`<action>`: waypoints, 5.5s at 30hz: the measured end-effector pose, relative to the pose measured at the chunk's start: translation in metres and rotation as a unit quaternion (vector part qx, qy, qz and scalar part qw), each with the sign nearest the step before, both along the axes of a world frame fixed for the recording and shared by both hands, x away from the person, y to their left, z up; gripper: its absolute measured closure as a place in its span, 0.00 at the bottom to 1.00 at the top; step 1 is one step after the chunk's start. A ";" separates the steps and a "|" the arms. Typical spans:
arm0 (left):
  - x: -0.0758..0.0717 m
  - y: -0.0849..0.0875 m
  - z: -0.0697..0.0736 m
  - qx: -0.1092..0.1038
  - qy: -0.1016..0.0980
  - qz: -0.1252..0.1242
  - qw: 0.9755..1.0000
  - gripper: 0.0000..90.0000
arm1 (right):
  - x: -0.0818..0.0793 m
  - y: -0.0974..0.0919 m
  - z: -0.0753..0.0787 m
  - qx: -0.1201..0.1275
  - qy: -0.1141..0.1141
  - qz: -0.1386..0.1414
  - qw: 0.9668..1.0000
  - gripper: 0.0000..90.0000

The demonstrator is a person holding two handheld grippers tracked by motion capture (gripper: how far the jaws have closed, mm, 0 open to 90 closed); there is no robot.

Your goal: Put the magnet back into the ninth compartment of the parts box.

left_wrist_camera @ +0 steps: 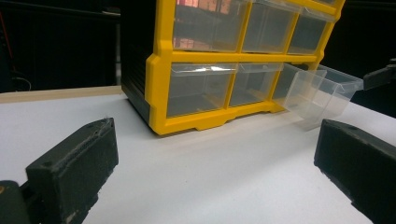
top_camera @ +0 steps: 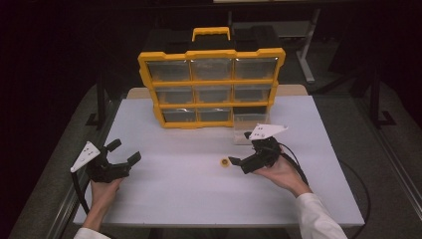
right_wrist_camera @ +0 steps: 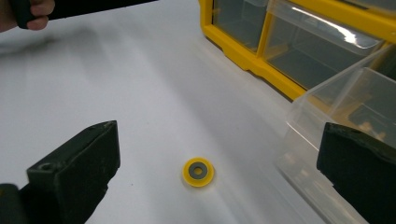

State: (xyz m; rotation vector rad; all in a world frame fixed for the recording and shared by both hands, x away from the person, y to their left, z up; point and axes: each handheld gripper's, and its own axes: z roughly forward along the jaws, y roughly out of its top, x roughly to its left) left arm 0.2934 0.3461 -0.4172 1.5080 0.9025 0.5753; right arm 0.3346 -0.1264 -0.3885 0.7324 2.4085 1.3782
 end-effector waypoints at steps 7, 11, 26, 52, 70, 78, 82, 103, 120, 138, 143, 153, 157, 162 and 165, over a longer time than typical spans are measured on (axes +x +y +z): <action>0.000 -0.001 0.000 0.002 -0.002 -0.002 1.000 0.00 | 0.005 0.007 -0.004 -0.012 0.011 0.009 1.000 0.00; 0.000 -0.001 0.000 0.002 -0.002 -0.004 1.000 0.00 | 0.008 0.011 -0.006 -0.018 0.020 0.014 1.000 0.00; -0.001 -0.002 0.000 0.004 -0.016 -0.009 1.000 0.00 | 0.017 0.029 -0.016 -0.044 0.045 0.035 0.997 0.00; -0.002 -0.005 0.003 0.015 -0.013 -0.011 1.000 0.00 | 0.023 0.039 -0.032 -0.085 0.074 0.054 0.992 0.00; -0.002 -0.005 0.002 0.016 -0.013 -0.011 1.000 0.00 | 0.024 0.046 -0.042 -0.119 0.102 0.057 0.986 0.01; -0.002 -0.005 0.002 0.016 -0.012 -0.012 1.000 0.00 | 0.026 0.049 -0.046 -0.129 0.112 0.054 0.984 0.08; -0.002 -0.005 0.002 0.016 -0.012 -0.011 1.000 0.00 | 0.027 0.050 -0.047 -0.135 0.114 0.052 0.983 0.14; -0.002 -0.004 0.001 0.013 -0.011 -0.011 1.000 0.00 | 0.031 0.055 -0.053 -0.154 0.113 0.039 0.981 0.45; -0.002 -0.004 0.000 0.013 -0.009 -0.010 1.000 0.00 | 0.028 0.054 -0.049 -0.156 0.099 0.036 0.982 0.68; -0.002 -0.004 0.000 0.012 -0.009 -0.010 1.000 0.00 | 0.027 0.040 -0.030 -0.135 0.106 0.036 0.984 0.68; -0.002 -0.004 0.000 0.010 -0.008 -0.009 1.000 0.00 | 0.027 0.038 -0.022 -0.131 0.109 0.040 0.985 0.68; -0.002 -0.003 0.000 0.010 -0.009 -0.009 1.000 0.00 | 0.026 0.032 -0.004 -0.120 0.105 0.043 0.986 0.68; -0.002 -0.003 0.001 0.009 -0.010 -0.009 1.000 0.00 | 0.026 0.029 0.003 -0.112 0.103 0.041 0.987 0.68; -0.002 -0.003 0.001 0.008 -0.011 -0.009 1.000 0.00 | 0.027 0.023 0.012 -0.102 0.102 0.036 0.989 0.68; -0.002 -0.003 0.000 0.009 -0.011 -0.009 1.000 0.00 | 0.028 0.021 0.016 -0.096 0.100 0.033 0.990 0.68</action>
